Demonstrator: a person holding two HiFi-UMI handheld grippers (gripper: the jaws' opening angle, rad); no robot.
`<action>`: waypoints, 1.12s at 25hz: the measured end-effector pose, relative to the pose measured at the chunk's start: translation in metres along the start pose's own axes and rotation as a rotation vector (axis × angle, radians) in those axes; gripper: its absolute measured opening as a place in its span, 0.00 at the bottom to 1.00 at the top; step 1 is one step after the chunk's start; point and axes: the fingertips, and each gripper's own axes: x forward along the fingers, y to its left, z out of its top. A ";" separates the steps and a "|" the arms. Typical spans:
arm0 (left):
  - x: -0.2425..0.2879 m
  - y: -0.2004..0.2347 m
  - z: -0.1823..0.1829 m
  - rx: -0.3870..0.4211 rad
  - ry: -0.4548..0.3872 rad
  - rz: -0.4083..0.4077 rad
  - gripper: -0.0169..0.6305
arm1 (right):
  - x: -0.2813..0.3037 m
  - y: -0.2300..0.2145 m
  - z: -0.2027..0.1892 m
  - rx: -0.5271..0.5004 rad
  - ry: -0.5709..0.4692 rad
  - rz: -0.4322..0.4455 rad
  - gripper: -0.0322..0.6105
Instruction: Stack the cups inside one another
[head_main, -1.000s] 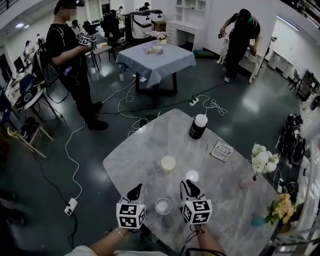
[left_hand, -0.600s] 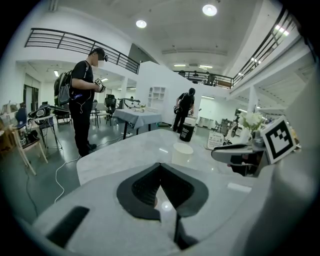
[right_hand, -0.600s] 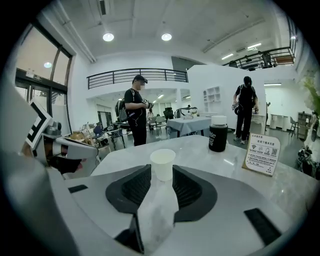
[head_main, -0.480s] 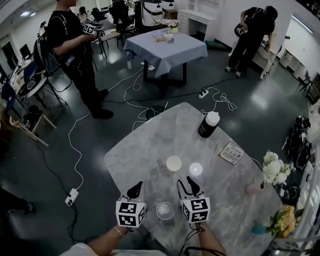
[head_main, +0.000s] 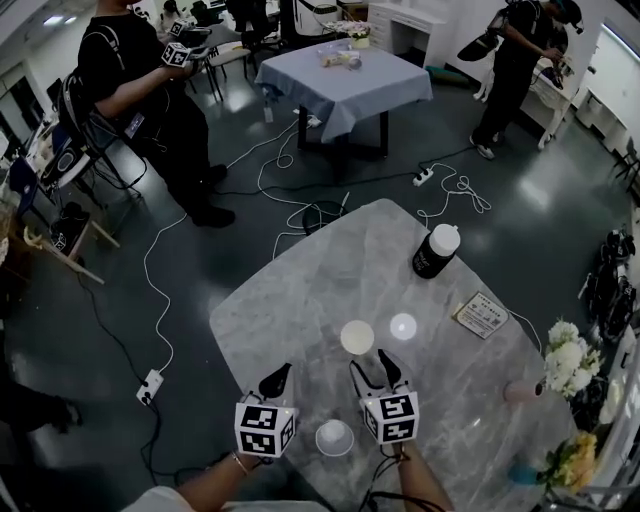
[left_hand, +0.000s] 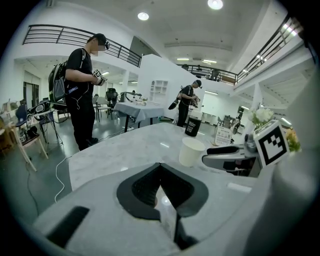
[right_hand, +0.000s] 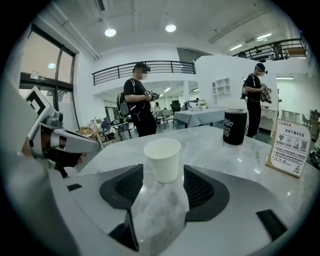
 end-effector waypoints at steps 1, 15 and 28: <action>0.002 0.002 -0.002 -0.002 0.006 0.003 0.03 | 0.003 -0.001 -0.001 0.003 0.002 0.004 0.39; 0.025 0.013 -0.011 -0.009 0.057 0.012 0.03 | 0.039 -0.001 0.002 -0.022 0.024 0.045 0.43; 0.031 0.017 -0.009 0.004 0.070 0.002 0.03 | 0.051 -0.006 0.014 -0.024 0.001 0.011 0.43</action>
